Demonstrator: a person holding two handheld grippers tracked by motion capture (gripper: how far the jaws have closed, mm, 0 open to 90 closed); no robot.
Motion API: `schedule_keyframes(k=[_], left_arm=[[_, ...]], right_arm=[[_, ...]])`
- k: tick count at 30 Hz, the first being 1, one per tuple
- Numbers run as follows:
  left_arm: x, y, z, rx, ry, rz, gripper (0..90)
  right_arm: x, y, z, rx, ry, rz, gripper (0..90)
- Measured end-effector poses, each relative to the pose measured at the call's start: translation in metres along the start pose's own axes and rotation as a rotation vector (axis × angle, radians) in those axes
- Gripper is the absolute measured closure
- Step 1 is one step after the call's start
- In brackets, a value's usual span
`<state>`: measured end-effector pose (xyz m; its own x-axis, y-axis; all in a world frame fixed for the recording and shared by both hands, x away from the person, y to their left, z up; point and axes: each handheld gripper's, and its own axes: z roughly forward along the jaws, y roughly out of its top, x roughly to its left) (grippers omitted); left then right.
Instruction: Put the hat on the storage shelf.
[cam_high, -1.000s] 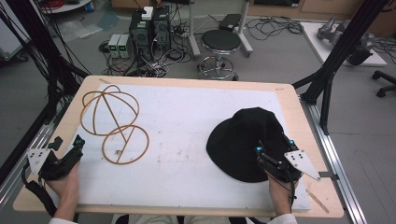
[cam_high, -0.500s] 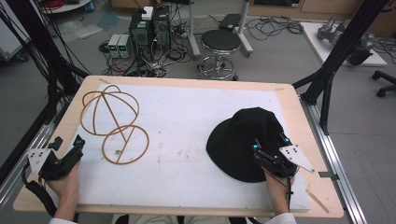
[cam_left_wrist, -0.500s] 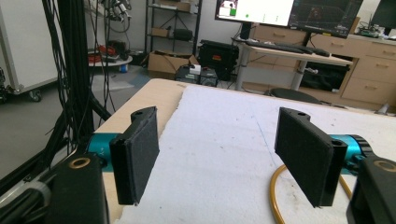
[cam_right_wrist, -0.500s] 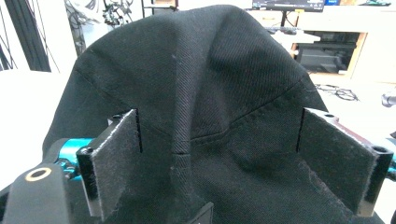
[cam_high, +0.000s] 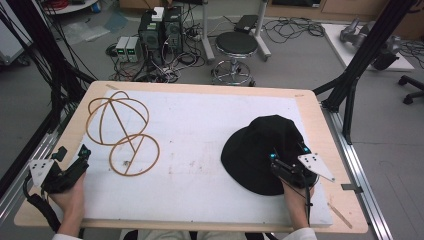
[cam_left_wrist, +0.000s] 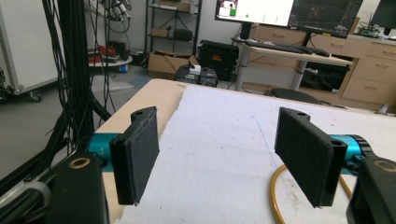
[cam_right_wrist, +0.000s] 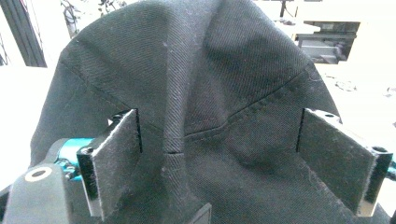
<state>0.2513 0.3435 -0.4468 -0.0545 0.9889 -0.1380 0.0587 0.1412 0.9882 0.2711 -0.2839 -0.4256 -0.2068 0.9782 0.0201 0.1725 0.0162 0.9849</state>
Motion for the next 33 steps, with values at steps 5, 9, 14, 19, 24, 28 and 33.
schedule_keyframes(k=[5,9,14,19,24,28,33], left_arm=[[0.000,0.000,0.000,0.000,0.000,-0.001,30.8],[0.000,0.000,0.000,0.000,0.000,0.000,30.7],[0.000,0.000,0.000,0.001,-0.005,-0.004,30.7],[0.000,0.000,0.000,0.001,-0.004,-0.002,30.7],[0.000,0.000,0.000,0.002,-0.007,-0.002,30.7],[0.000,0.000,0.000,0.003,-0.007,0.001,30.7],[0.000,0.000,0.000,0.003,-0.008,0.001,30.7]], right_arm=[[0.000,0.000,0.001,0.005,-0.004,0.007,14.4],[-0.001,-0.001,0.001,0.006,-0.006,0.003,16.7],[0.000,0.000,0.000,0.000,0.004,0.021,22.4],[0.002,0.000,-0.001,0.006,0.055,0.007,48.3],[0.006,0.000,0.000,0.033,0.086,-0.035,72.3],[0.010,0.001,-0.002,0.021,0.077,-0.058,82.4],[0.007,0.002,-0.001,0.028,0.090,-0.030,85.2]])
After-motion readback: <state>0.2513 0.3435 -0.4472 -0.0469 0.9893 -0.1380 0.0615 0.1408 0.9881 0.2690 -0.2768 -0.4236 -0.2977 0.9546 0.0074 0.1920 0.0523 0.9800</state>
